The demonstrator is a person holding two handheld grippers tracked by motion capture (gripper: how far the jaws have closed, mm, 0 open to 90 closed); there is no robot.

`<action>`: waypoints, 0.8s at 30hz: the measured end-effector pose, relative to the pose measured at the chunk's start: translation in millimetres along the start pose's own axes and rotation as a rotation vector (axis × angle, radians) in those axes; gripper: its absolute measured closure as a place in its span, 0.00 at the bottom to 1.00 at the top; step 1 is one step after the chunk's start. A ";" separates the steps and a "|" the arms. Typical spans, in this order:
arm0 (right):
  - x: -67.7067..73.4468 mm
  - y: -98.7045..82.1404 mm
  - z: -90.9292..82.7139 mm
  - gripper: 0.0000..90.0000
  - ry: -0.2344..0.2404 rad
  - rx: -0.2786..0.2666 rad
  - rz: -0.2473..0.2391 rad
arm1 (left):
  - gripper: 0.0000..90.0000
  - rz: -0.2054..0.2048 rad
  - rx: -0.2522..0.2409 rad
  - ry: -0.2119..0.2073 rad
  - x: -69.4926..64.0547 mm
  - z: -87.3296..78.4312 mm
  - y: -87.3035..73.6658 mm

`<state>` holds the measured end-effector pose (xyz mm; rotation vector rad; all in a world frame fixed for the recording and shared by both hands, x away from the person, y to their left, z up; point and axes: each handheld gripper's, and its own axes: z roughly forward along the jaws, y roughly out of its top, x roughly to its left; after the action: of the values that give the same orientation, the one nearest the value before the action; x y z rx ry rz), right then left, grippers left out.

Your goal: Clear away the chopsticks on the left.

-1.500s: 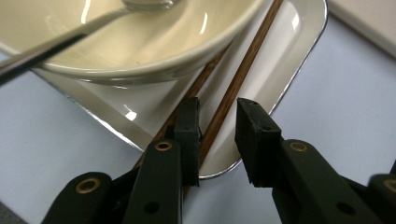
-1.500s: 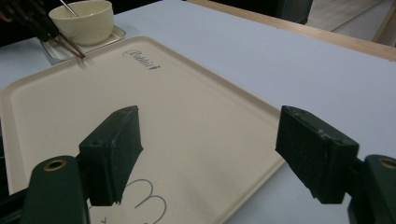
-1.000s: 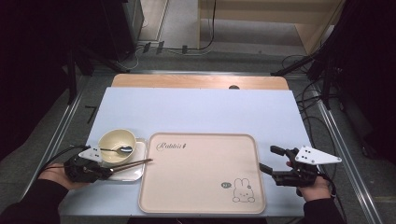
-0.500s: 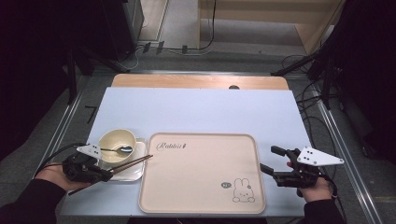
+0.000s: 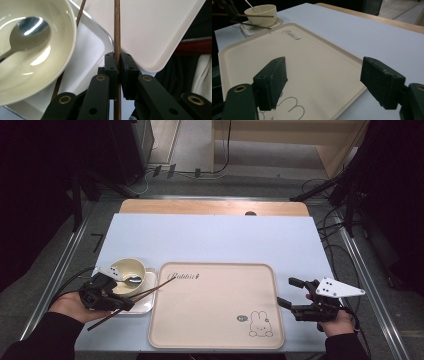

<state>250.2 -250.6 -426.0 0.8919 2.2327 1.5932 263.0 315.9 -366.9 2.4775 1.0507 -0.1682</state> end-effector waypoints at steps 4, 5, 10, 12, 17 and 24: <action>-0.3 -0.3 0.1 0.24 0.000 0.000 -0.002 | 0.95 -0.046 -0.023 -0.013 -4.7 2.4 9.8; 0.0 -0.5 0.2 0.24 0.002 0.005 0.000 | 0.95 -0.054 -0.025 -0.013 -5.7 3.8 11.4; 0.2 -0.4 0.2 0.24 0.000 0.004 -0.004 | 0.95 -0.094 -0.033 -0.007 -8.8 8.0 21.7; -0.1 -0.4 0.2 0.24 -0.001 0.004 -0.003 | 0.95 -0.109 -0.029 -0.010 -10.0 8.6 24.6; -0.5 -1.0 0.8 0.24 -0.001 0.006 0.003 | 0.96 -0.151 -0.027 0.009 -13.2 12.0 32.5; -1.2 -0.8 0.3 0.24 -0.004 0.003 0.005 | 0.96 -0.195 -0.001 0.054 -22.6 25.9 45.9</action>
<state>251.1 -251.2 -427.0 0.9014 2.2332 1.5894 281.2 261.6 -367.8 2.3882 1.3151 -0.1617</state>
